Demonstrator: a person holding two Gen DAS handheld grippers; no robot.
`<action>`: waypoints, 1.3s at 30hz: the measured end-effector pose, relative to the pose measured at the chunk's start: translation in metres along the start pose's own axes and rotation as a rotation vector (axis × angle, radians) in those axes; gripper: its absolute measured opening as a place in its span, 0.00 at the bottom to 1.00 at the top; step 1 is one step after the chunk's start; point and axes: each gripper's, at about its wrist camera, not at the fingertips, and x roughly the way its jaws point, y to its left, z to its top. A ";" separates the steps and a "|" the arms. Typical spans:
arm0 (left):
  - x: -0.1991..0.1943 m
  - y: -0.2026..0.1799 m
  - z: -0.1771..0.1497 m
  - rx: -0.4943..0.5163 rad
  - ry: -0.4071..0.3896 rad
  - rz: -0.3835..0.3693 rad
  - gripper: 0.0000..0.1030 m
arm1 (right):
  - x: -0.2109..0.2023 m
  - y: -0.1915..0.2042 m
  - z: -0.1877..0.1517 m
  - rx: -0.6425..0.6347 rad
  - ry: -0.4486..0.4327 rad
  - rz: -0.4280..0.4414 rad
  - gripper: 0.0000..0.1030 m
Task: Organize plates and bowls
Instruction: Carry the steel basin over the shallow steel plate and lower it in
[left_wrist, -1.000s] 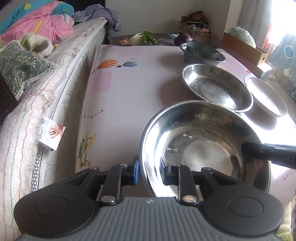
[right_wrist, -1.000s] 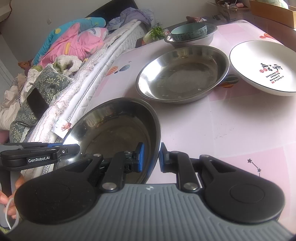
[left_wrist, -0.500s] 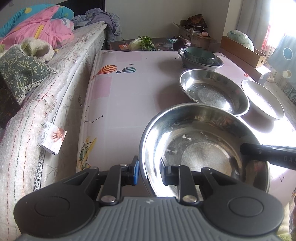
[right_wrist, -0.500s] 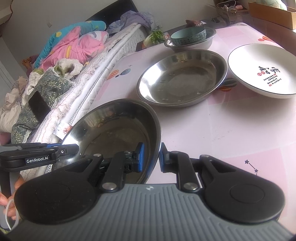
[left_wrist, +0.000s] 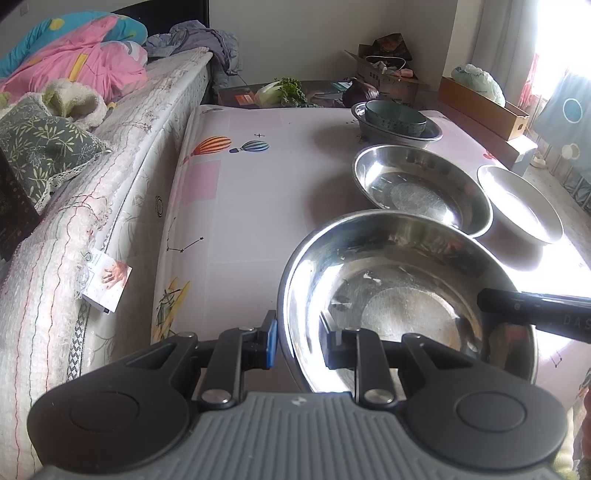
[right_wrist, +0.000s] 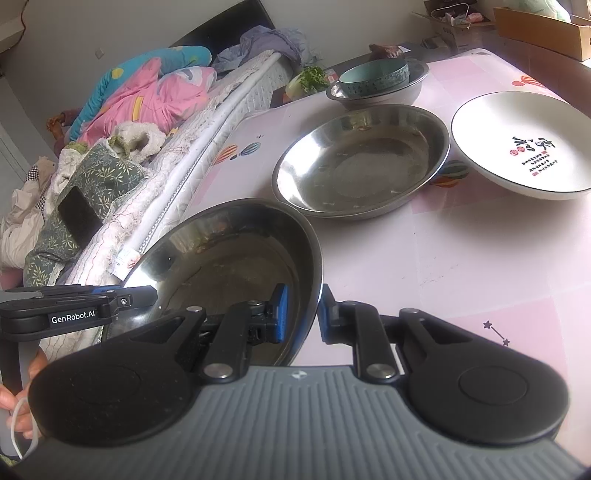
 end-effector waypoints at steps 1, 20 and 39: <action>0.000 0.000 0.001 -0.001 -0.003 -0.003 0.23 | -0.001 0.000 0.001 0.000 -0.003 -0.002 0.16; 0.058 -0.048 0.098 0.072 -0.026 -0.121 0.23 | 0.002 -0.060 0.073 0.095 -0.112 -0.093 0.17; 0.127 -0.057 0.137 0.077 0.033 -0.152 0.27 | 0.057 -0.099 0.121 0.101 -0.093 -0.188 0.36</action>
